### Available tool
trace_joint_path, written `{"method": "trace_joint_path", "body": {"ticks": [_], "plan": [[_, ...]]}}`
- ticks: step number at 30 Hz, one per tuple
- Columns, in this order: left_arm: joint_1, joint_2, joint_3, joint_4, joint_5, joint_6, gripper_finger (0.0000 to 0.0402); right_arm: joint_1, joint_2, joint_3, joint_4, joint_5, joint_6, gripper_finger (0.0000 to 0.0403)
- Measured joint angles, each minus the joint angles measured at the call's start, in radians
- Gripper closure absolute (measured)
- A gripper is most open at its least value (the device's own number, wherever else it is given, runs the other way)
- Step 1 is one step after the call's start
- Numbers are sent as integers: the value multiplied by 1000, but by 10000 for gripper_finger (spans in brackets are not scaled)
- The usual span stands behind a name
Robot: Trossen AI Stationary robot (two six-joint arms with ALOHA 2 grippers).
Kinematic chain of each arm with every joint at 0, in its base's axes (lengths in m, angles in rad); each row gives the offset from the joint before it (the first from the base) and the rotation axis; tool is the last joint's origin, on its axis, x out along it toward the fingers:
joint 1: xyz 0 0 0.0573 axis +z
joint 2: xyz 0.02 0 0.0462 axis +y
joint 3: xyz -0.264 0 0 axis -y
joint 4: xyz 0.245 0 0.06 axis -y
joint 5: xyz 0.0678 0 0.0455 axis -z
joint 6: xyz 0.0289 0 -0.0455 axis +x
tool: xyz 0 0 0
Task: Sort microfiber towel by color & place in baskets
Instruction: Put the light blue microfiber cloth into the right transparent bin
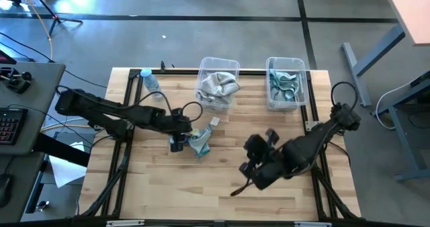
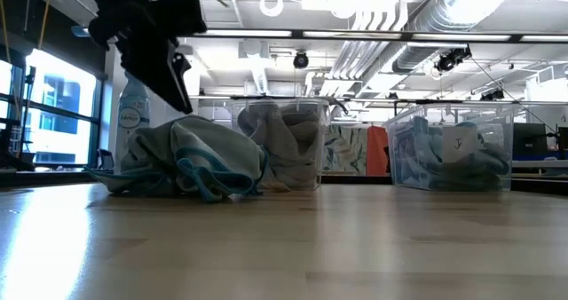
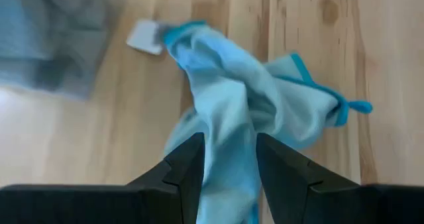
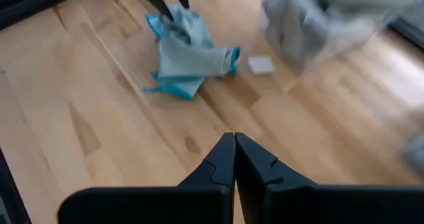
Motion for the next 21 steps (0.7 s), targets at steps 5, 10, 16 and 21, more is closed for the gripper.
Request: {"method": "trace_joint_path", "body": {"ticks": [5,10,16,21], "plan": [[30,47,0,-3,73,43,278,48,-2,-155,128,-7,115,402],[38,68,0,-4,81,61,345,74,-65,-284,224,12,124,403],[28,58,86,-35,81,-54,396,91,-268,-562,431,-20,85,403],[-1,60,267,-134,48,-71,400,96,-496,-844,722,-41,-41,403]]}}
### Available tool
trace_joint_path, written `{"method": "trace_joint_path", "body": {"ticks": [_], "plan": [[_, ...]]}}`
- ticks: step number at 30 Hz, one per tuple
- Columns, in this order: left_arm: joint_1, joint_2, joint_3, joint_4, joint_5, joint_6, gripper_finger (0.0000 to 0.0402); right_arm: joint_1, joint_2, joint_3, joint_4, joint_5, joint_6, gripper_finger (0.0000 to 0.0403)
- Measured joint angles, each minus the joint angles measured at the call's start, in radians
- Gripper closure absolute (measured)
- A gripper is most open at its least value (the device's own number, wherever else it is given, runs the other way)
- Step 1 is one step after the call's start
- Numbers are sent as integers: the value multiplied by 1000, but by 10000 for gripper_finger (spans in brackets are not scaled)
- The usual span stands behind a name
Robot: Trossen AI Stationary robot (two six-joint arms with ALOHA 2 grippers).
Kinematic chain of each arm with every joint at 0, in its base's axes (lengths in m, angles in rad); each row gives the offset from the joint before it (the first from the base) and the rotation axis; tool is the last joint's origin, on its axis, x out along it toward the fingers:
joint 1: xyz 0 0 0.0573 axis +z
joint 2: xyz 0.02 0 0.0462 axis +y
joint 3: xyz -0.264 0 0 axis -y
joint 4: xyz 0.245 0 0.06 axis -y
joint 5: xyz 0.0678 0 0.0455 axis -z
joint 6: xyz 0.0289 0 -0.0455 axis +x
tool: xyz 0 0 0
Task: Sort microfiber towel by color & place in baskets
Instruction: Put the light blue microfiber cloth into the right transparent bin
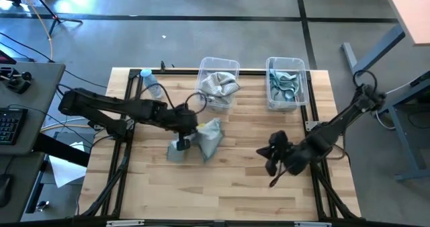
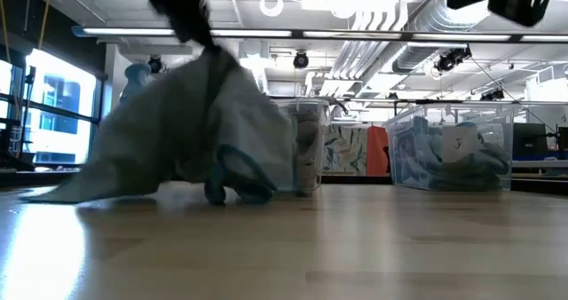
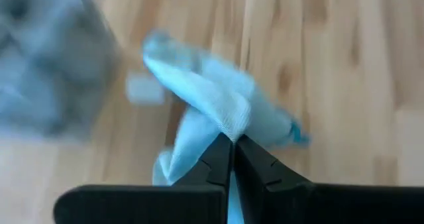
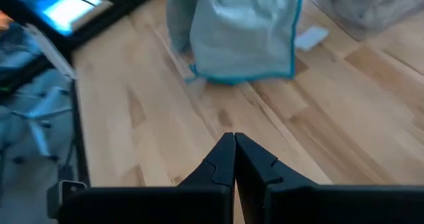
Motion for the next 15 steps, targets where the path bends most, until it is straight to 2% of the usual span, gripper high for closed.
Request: {"method": "trace_joint_path", "body": {"ticks": [7,11,15], "plan": [[-17,0,302,-22,-58,-36,401,-38,-255,-302,278,-19,-199,403],[-25,14,427,0,-75,-80,401,-81,-358,-399,327,-38,-294,403],[-38,55,479,74,-110,-76,401,-151,-416,-422,339,-40,-348,403]]}}
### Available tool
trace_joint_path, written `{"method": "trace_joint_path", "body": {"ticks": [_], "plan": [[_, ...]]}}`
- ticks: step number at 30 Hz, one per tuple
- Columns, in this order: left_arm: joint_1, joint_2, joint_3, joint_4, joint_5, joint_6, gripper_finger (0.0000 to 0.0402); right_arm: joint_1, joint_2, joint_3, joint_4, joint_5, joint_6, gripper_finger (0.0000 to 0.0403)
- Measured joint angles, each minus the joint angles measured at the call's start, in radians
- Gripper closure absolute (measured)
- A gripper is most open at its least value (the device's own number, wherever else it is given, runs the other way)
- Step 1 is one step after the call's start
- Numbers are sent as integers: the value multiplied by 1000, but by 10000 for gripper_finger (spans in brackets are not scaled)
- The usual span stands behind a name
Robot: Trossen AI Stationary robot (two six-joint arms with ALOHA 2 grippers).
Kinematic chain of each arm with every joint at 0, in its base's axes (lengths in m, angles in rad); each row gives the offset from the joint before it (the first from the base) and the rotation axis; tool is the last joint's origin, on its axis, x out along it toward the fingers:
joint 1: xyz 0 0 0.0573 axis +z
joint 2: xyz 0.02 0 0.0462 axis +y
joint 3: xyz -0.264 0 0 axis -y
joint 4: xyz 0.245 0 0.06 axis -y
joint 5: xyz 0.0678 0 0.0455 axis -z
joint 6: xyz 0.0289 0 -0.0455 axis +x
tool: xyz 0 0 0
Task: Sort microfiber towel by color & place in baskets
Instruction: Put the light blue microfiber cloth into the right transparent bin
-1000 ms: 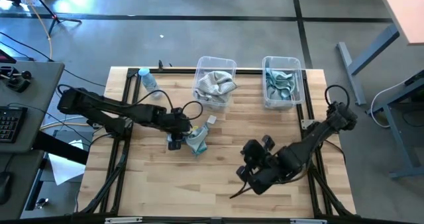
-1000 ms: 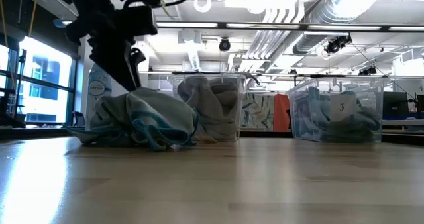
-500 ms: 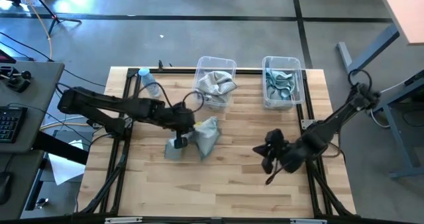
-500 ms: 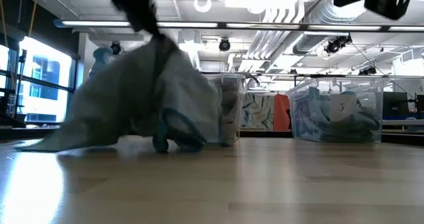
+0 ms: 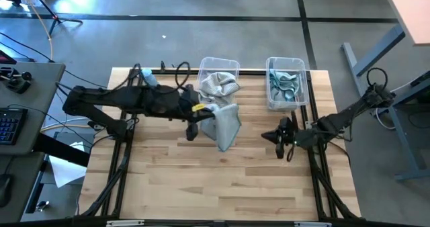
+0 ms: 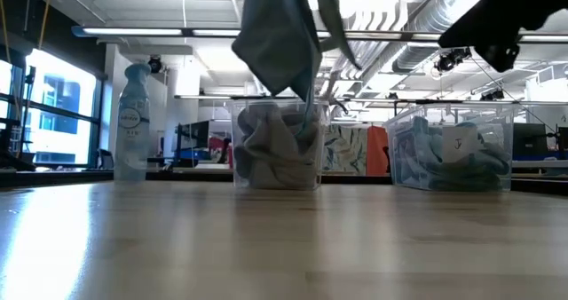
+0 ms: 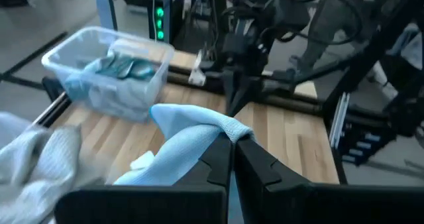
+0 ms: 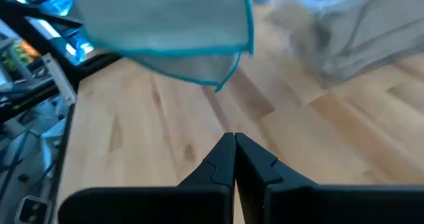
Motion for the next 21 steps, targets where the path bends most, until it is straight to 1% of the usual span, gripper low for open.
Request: {"method": "trace_joint_path", "body": {"ticks": [4,8,12,15,18,21], "plan": [[-1,76,24,45,-6,-3,401,-57,-30,42,-1,-17,-84,403],[6,179,65,44,-5,-19,401,-94,-53,121,-25,-72,-234,402],[33,290,134,76,-4,-52,401,-131,-44,225,-62,-124,-320,402],[59,373,204,82,36,-64,401,-155,-13,285,-100,-159,-361,400],[80,442,276,77,84,-65,401,-173,23,333,-162,-165,-380,379],[95,484,338,78,105,-66,401,-196,54,368,-220,-151,-350,336]]}}
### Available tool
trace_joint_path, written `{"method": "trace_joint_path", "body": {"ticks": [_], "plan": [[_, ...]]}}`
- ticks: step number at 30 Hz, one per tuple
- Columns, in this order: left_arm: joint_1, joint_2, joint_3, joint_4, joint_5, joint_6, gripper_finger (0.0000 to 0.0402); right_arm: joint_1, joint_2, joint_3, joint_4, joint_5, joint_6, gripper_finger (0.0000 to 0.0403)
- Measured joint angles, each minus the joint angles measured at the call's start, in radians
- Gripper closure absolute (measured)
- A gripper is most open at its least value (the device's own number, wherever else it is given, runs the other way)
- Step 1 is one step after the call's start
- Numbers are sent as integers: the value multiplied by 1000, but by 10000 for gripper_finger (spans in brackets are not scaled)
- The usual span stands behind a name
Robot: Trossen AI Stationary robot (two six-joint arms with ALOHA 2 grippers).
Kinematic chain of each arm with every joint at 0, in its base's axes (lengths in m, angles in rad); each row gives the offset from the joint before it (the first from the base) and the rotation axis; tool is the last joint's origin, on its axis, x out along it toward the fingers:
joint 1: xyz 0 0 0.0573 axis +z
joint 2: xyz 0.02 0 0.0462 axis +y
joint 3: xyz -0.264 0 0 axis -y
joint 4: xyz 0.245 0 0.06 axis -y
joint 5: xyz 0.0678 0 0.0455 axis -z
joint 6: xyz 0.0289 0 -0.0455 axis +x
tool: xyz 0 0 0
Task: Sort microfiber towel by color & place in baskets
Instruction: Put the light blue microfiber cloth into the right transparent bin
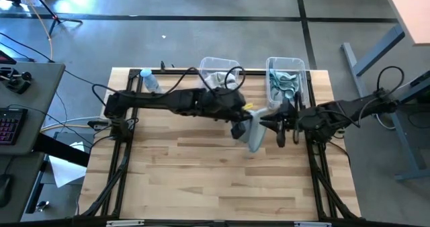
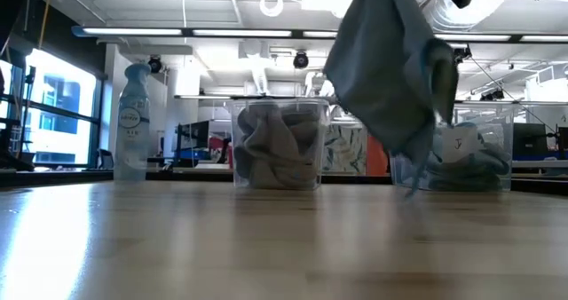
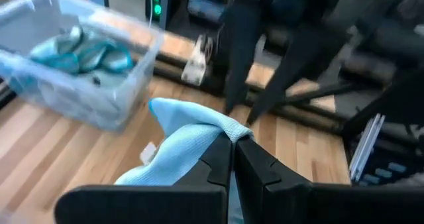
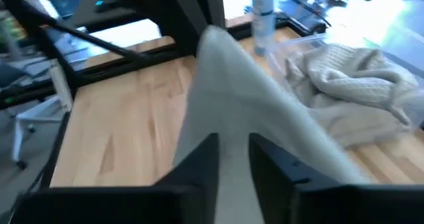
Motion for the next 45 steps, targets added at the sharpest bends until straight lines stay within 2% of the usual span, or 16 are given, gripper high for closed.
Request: {"method": "trace_joint_path", "body": {"ticks": [6,11,15,20,23,26,29,32,33,39,45], "plan": [[22,46,95,19,3,-6,401,-24,36,28,22,26,1,233],[34,69,103,79,48,-15,401,-28,82,28,101,61,-61,168],[40,83,102,87,58,-28,401,-28,128,28,171,50,-139,147],[41,89,103,101,86,-42,401,-28,176,28,231,122,-204,148],[39,91,103,97,98,-42,401,-28,183,28,241,150,-216,161],[38,91,103,93,99,-42,401,-28,183,28,226,152,-217,203],[38,91,103,94,99,-42,401,-28,183,28,209,152,-219,277],[38,91,103,92,101,-42,401,-28,183,28,180,155,-236,369],[38,91,102,91,100,-42,401,-28,183,28,171,155,-236,385],[38,93,101,114,85,-51,390,-28,181,28,155,155,-235,368],[38,92,101,125,83,44,336,-28,162,28,134,150,-235,397]]}}
